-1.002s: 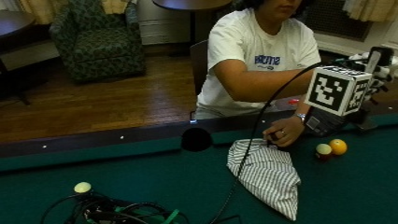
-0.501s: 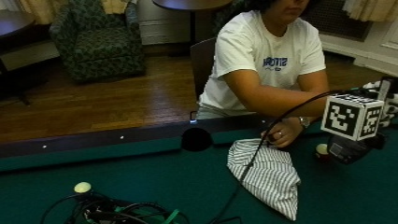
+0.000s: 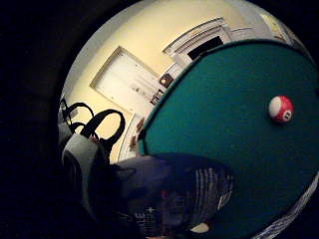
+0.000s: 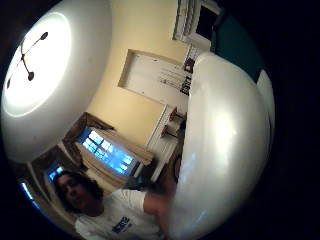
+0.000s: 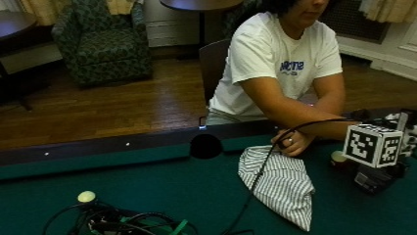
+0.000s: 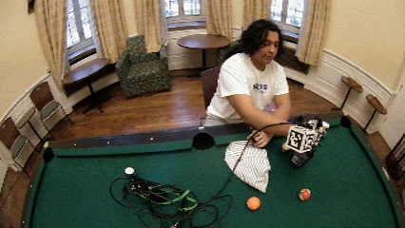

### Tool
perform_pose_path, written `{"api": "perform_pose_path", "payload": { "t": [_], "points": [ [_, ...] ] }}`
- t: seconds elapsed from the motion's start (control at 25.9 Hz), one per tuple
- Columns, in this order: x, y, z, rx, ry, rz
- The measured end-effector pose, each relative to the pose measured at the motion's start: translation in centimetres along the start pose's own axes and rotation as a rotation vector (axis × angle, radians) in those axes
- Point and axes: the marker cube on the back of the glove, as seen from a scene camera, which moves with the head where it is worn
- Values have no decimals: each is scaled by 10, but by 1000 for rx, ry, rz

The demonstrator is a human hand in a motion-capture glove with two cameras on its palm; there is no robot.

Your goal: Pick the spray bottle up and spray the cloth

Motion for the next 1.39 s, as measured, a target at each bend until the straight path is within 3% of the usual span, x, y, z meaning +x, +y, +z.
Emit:
{"api": "perform_pose_path", "payload": {
  "t": [0.54,0.73,0.96,1.39],
  "points": [
    [12,-21,42,-37,10,11],
    [15,-23,48,-123,-17,27],
    [18,-32,49,-83,-56,22],
    [48,-2,41,-170,-39,66]
  ]
}}
